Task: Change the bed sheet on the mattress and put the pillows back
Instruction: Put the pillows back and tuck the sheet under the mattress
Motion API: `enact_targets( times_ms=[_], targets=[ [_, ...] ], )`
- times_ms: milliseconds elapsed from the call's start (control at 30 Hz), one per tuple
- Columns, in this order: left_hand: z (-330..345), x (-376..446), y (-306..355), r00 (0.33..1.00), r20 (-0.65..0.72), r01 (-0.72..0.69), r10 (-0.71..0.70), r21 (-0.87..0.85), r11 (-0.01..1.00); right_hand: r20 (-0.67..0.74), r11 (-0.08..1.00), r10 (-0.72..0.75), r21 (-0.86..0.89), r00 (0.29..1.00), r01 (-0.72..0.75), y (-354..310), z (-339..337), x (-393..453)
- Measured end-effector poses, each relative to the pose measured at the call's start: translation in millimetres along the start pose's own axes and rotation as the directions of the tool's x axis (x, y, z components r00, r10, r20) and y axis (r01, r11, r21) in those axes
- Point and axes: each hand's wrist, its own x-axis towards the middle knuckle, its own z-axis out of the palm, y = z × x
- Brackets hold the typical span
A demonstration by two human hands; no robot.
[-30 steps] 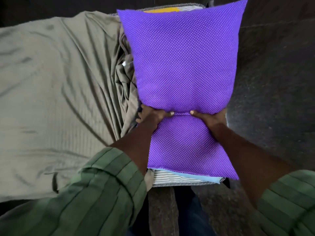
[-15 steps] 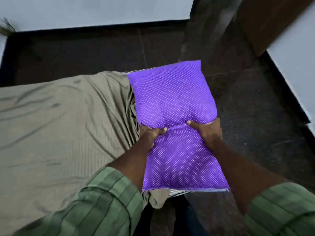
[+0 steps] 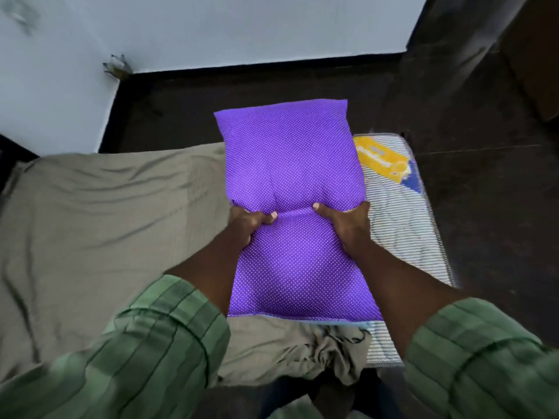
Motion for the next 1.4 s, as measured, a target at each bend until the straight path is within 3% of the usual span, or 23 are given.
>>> enact_targets(
  times_ms=[100,167,200,267,333,433,700,833,933,1000,1100,1167,1233,1300,1400],
  targets=[
    [-40.0,44.3,-27.8,0.989,-0.146,0.027,-0.017,0.064,0.998,0.066,1.0,-0.012,-0.018,0.998,0.013,22.8,58.7,19.3],
    [-54.7,44.3,-31.5,0.96,-0.276,0.107,-0.047,0.206,0.973,0.152,0.984,0.026,-0.176,0.988,0.001,33.6,88.1,25.9],
    [-56.1,38.3,-33.0,0.959,-0.276,0.143,-0.063,0.279,0.95,0.243,0.956,0.066,-0.294,0.968,0.009,41.2,101.2,27.1],
    [-50.1,40.0,-48.7,0.995,-0.08,0.08,-0.054,0.365,0.928,0.47,0.854,0.139,-0.503,0.871,0.136,48.3,118.3,16.9],
    [-30.9,38.3,-69.7,0.998,0.053,0.001,-0.024,0.39,0.921,0.587,0.734,0.179,-0.614,0.789,0.291,54.4,130.7,1.9],
    [-7.7,6.6,-64.5,1.0,0.013,-0.002,-0.007,0.571,0.821,0.565,0.643,0.118,-0.67,0.817,0.37,67.2,136.5,-9.9],
    [35.9,-40.6,-56.3,0.965,-0.12,-0.097,0.232,0.66,0.745,0.648,0.614,0.009,-0.605,0.762,0.507,80.2,84.6,10.3],
    [82.0,-69.2,-59.8,0.971,-0.14,-0.078,0.196,0.589,0.805,0.671,0.544,-0.066,-0.597,0.739,0.59,122.0,68.0,52.9],
    [121.4,-82.5,-79.5,0.979,-0.128,-0.06,0.158,0.562,0.825,0.698,0.513,0.006,-0.617,0.716,0.597,104.6,18.5,35.0],
    [152.5,-101.4,-97.7,0.986,-0.153,0.028,0.066,0.541,0.841,0.752,0.422,-0.002,-0.597,0.659,0.682,117.6,-11.7,43.7],
    [199.2,-137.4,-142.9,0.976,-0.214,0.098,0.036,0.582,0.807,0.87,0.315,-0.106,-0.43,0.482,0.846,158.0,-48.0,65.2],
    [227.2,-149.4,-184.5,0.98,-0.195,0.149,-0.043,0.575,0.804,0.882,0.257,-0.083,-0.431,0.464,0.865,190.7,-70.0,81.6],
    [245.7,-152.8,-218.7,0.973,-0.165,0.226,-0.159,0.568,0.792,0.91,0.103,0.004,-0.412,0.414,0.905,206.0,-83.3,79.4],
    [259.1,-154.4,-244.6,0.967,-0.198,0.246,-0.158,0.588,0.771,0.912,-0.043,0.124,-0.389,0.391,0.92,219.4,-80.3,75.6],
    [279.9,-148.2,-288.4,0.94,-0.312,0.313,-0.139,0.621,0.718,0.967,-0.215,0.053,-0.233,0.249,0.949,241.9,-63.3,70.8]
  ],
)
